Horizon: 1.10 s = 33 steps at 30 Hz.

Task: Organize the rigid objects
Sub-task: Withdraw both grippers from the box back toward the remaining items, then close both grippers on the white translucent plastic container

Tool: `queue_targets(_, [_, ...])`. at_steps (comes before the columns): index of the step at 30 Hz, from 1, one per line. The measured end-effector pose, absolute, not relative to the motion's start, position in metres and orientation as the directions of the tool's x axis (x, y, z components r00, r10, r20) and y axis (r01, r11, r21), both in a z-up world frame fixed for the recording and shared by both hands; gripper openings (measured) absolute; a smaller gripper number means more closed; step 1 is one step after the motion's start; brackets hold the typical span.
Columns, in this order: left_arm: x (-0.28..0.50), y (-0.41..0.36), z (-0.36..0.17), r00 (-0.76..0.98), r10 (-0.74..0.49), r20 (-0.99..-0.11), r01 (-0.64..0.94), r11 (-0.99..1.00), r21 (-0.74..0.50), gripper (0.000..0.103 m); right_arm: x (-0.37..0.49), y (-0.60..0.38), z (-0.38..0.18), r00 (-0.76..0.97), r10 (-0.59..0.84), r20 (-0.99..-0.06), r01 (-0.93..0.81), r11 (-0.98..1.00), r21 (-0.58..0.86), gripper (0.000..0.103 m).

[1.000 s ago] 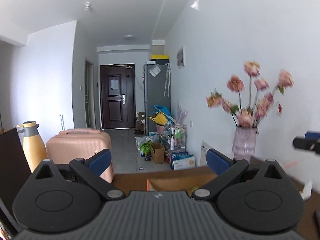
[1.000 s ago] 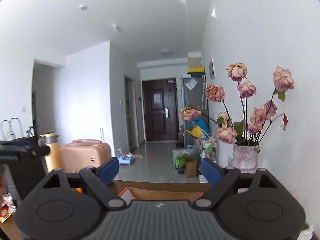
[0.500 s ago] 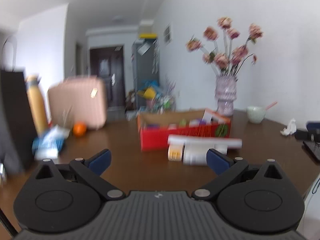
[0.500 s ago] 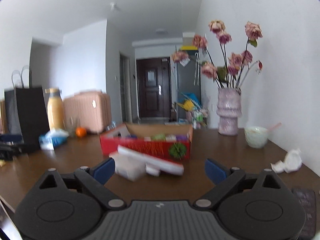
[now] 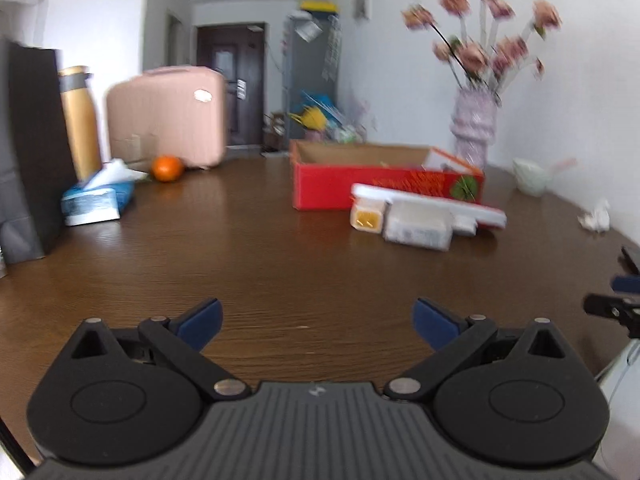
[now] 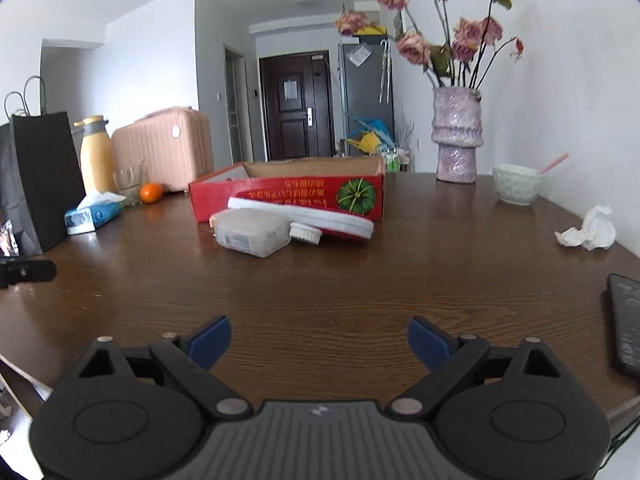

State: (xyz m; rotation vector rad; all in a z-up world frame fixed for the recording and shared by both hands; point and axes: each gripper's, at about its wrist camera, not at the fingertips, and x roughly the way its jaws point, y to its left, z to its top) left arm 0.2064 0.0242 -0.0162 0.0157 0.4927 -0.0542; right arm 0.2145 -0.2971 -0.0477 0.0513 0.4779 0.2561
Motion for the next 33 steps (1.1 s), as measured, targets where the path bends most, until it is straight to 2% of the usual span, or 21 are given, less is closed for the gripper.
queue_targets(4, [0.23, 0.009, -0.017, 0.878, -0.045, -0.477, 0.08, 0.995, 0.052, 0.103, 0.234, -0.29, -0.054, 0.828, 0.28, -0.486, -0.257, 0.959, 0.115, 0.088])
queue_targets(9, [0.27, -0.003, -0.016, 0.859, -0.072, -0.507, 0.105, 0.994, 0.036, 0.103, 0.267, -0.293, -0.05, 0.807, 0.311, -0.503, -0.252, 0.95, 0.182, 0.082])
queue_targets(10, [0.28, -0.005, -0.015, 0.855, -0.083, -0.512, 0.11, 0.994, 0.021, 0.103, 0.276, -0.294, -0.048, 0.801, 0.321, -0.506, -0.25, 0.946, 0.204, 0.079])
queue_targets(13, [0.316, -0.009, -0.01, 0.835, -0.151, -0.529, 0.134, 0.988, -0.071, 0.103, 0.302, -0.295, -0.043, 0.788, 0.347, -0.508, -0.245, 0.934, 0.259, 0.061])
queue_targets(15, [0.339, -0.011, -0.006, 0.824, -0.227, -0.52, 0.177, 0.973, -0.145, 0.101, 0.318, -0.291, -0.038, 0.787, 0.372, -0.493, -0.256, 0.923, 0.289, 0.056])
queue_targets(17, [0.363, -0.015, -0.004, 0.822, -0.271, -0.502, 0.196, 0.96, -0.198, 0.096, 0.334, -0.286, -0.034, 0.776, 0.416, -0.475, -0.281, 0.901, 0.33, 0.051])
queue_targets(18, [0.376, -0.019, -0.004, 0.815, -0.28, -0.508, 0.201, 0.958, -0.206, 0.09, 0.344, -0.282, -0.034, 0.766, 0.437, -0.472, -0.292, 0.89, 0.35, 0.049])
queue_targets(19, [0.388, -0.024, -0.005, 0.806, -0.281, -0.521, 0.203, 0.958, -0.202, 0.077, 0.354, -0.278, -0.034, 0.76, 0.451, -0.468, -0.299, 0.882, 0.364, 0.046])
queue_targets(22, [0.421, -0.032, -0.015, 0.762, -0.31, -0.568, 0.211, 0.949, -0.234, 0.049, 0.382, -0.263, -0.036, 0.749, 0.475, -0.462, -0.309, 0.867, 0.39, 0.042])
queue_targets(26, [0.443, -0.028, -0.033, 0.714, -0.389, -0.582, 0.215, 0.913, -0.346, 0.042, 0.413, -0.253, -0.045, 0.718, 0.534, -0.447, -0.303, 0.817, 0.49, 0.032])
queue_targets(28, [0.443, -0.024, -0.042, 0.718, -0.412, -0.561, 0.209, 0.896, -0.391, 0.042, 0.422, -0.249, -0.053, 0.704, 0.545, -0.455, -0.286, 0.804, 0.521, 0.031])
queue_targets(33, [0.432, -0.019, -0.039, 0.718, -0.411, -0.562, 0.191, 0.893, -0.408, 0.036, 0.422, -0.246, -0.056, 0.71, 0.541, -0.451, -0.279, 0.804, 0.524, 0.028])
